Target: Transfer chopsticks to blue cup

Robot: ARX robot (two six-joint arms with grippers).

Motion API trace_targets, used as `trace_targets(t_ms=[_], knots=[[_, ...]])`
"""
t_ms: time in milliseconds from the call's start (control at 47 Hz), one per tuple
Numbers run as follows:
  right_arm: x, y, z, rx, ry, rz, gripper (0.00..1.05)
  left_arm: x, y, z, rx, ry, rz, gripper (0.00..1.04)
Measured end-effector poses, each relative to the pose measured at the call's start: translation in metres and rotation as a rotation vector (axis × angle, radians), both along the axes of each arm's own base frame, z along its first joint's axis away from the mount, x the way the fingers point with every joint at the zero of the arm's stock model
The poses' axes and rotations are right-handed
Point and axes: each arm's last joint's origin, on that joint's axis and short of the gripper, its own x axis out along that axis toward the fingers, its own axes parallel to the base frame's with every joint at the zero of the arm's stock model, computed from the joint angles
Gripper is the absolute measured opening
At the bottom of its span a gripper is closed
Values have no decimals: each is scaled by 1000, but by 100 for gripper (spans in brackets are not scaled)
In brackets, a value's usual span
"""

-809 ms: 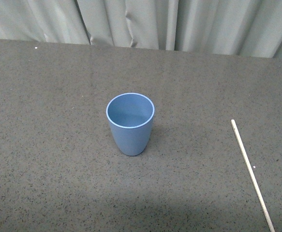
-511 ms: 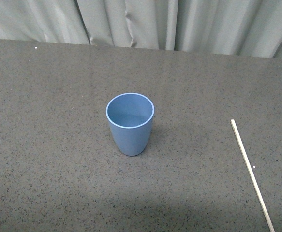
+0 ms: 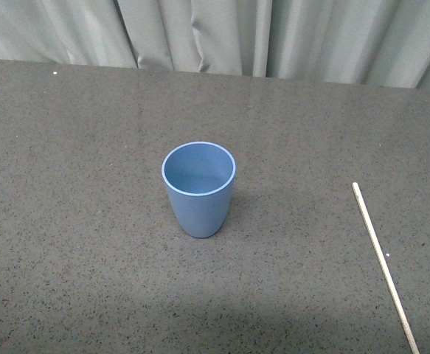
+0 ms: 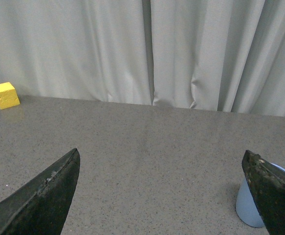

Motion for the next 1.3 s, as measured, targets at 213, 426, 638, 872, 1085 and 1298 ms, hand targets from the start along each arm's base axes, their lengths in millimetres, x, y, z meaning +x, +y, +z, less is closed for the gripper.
trace_targets(t_ms=[213, 426, 638, 872, 1085, 1298], knots=[[0, 0, 0, 0, 0, 0, 95, 0, 0, 0, 0, 0, 0, 98], [4, 1, -3, -188, 116, -214, 95, 0, 0, 0, 0, 0, 3, 98], [30, 11, -5, -316, 314, -146, 95, 0, 0, 0, 0, 0, 0, 98], [82, 26, -6, -204, 488, -41, 95, 0, 0, 0, 0, 0, 0, 98], [137, 43, -46, -85, 762, 18, 95, 0, 0, 0, 0, 0, 0, 98], [171, 54, -82, 24, 998, 39, 95, 0, 0, 0, 0, 0, 0, 98]])
